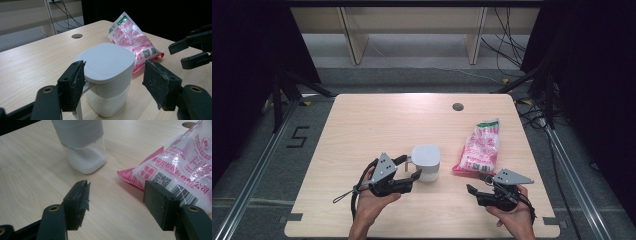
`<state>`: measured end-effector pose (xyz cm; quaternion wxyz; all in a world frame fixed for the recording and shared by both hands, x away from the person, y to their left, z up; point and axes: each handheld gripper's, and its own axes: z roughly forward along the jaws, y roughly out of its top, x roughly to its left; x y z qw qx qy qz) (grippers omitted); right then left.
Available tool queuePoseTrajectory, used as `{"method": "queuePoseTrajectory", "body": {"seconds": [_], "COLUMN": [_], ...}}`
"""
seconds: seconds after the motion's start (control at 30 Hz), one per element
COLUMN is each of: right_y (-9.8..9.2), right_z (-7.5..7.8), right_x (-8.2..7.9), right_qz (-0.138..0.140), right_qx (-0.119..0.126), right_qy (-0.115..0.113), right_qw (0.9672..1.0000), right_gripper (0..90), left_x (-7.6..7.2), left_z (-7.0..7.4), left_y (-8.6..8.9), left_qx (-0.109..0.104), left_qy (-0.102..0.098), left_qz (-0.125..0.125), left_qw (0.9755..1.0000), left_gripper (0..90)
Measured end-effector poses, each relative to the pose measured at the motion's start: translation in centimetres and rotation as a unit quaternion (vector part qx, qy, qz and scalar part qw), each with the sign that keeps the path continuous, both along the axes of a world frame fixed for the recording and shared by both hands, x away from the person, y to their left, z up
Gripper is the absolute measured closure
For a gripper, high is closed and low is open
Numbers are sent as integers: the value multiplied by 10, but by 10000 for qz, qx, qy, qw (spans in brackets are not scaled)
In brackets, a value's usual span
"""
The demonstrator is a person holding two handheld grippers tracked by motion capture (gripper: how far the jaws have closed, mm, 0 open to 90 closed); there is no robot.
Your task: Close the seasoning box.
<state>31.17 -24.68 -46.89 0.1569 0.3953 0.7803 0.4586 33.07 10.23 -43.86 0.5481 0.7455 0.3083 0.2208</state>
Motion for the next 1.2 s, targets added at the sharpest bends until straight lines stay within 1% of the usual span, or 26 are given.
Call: {"method": "queuePoseTrajectory", "body": {"seconds": [0.03,0.07,0.1,0.17,0.2,0.23,0.27,0.3,0.33,0.37,0.4,0.43,0.47,0.53,0.57,0.63,0.67,0.7,0.77,0.83,0.87,0.9,0.93,0.97,1.13,1.2], "right_y": [0,-2,-2,-1,0,0,-1,0,-1,-1,0,-1,0,-2,-1,-3,-2,-3,-3,-3,-4,-4,-3,-5,-5,-3], "right_z": [0,-1,-1,-1,-1,-1,0,-1,-1,-2,-2,-3,-3,-4,-4,-4,-5,-5,-6,-6,-6,-6,-6,-6,-7,-7], "right_x": [0,2,2,1,0,1,0,-2,0,0,-2,-1,-2,-1,-3,-1,-1,-1,-1,0,0,-1,-3,-2,-4,-6], "right_qz": [-17,13,8,42,19,89,62,23,62,58,7,70,-1,60,-12,29,69,91,114,123,120,128,47,96,73,57], "right_qx": [8,-83,-92,-10,-51,-15,-85,-5,-51,-17,29,-21,53,-1,78,-41,40,-33,24,1,-38,-27,25,-60,18,35], "right_qy": [4,-147,-174,-137,-162,-160,-189,-49,-135,-149,-72,-147,-60,-131,-39,-182,-114,-118,-122,-122,-112,-105,8,-126,-50,18], "right_qw": [10000,9999,9998,9999,9999,9998,9998,10000,9999,9999,10000,9999,10000,9999,10000,9998,9999,9999,9999,9999,9999,9999,10000,9999,10000,10000], "right_gripper": [363,355,354,353,352,352,351,351,349,348,348,348,348,347,347,348,348,348,348,348,348,348,348,348,345,344], "left_x": [-1,-1,-2,-4,-4,-6,-8,-9,-11,-12,-13,-14,-16,-19,-19,-21,-20,-22,-24,-26,-25,-27,-28,-28,-36,-39], "left_z": [-1,-2,-3,-5,-6,-7,-9,-10,-10,-11,-12,-14,-14,-17,-18,-19,-20,-21,-22,-24,-24,-25,-25,-25,-31,-33], "left_y": [2,3,4,6,7,7,8,8,10,10,11,13,13,12,12,13,14,13,14,14,15,14,14,15,12,11], "left_qx": [25,64,62,85,119,79,30,41,127,74,70,78,61,11,-3,22,106,27,107,92,191,121,132,212,98,118], "left_qy": [-5,-34,-9,-46,-90,-51,-34,-72,-81,-66,-69,-171,-96,-86,-79,-135,-226,-140,-136,-96,-184,-118,-122,-212,-63,-95], "left_qz": [25,30,53,50,37,71,68,56,70,93,101,83,173,190,169,160,133,186,209,247,209,264,279,219,228,213], "left_qw": [10000,10000,10000,9999,9999,9999,10000,9999,9999,9999,9999,9998,9998,9998,9998,9998,9996,9997,9996,9996,9994,9995,9994,9993,9997,9997], "left_gripper": [316,310,307,299,297,296,293,293,292,291,290,290,289,289,288,287,287,286,286,285,285,285,285,284,282,282]}}
